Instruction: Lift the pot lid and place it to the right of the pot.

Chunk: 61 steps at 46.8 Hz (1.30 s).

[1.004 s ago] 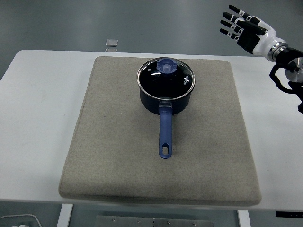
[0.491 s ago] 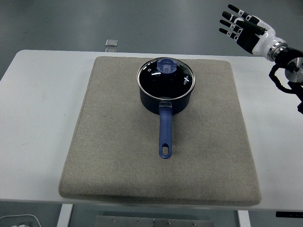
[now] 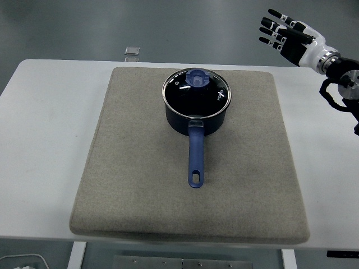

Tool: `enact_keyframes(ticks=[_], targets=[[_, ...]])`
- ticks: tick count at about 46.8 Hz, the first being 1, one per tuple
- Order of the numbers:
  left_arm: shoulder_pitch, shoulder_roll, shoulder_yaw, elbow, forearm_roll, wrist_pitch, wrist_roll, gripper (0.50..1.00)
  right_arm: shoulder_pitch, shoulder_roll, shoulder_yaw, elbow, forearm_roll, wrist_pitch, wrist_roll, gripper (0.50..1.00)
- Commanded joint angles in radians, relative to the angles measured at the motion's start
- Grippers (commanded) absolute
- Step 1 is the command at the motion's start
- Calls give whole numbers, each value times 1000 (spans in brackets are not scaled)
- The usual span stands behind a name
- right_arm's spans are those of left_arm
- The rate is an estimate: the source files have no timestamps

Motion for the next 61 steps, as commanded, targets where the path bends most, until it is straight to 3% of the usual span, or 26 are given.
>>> enact_keyframes(ticks=[1, 11, 17, 44, 61], targets=[[0, 0, 0, 0, 0, 0, 1, 1000, 1, 0, 0, 1, -5, 8, 0, 926], [-1, 0, 0, 0, 0, 0, -1, 1000, 6, -9, -3, 10, -45, 28, -2, 924], [0, 0, 0, 0, 0, 0, 1, 1000, 10, -18, 5, 79, -111, 22, 0, 924], [0, 0, 0, 0, 0, 0, 1, 1000, 122, -8, -9, 254, -640, 19, 2, 919], [0, 0, 0, 0, 0, 0, -1, 1000, 248, -8, -228, 316, -858, 57, 5, 921]])
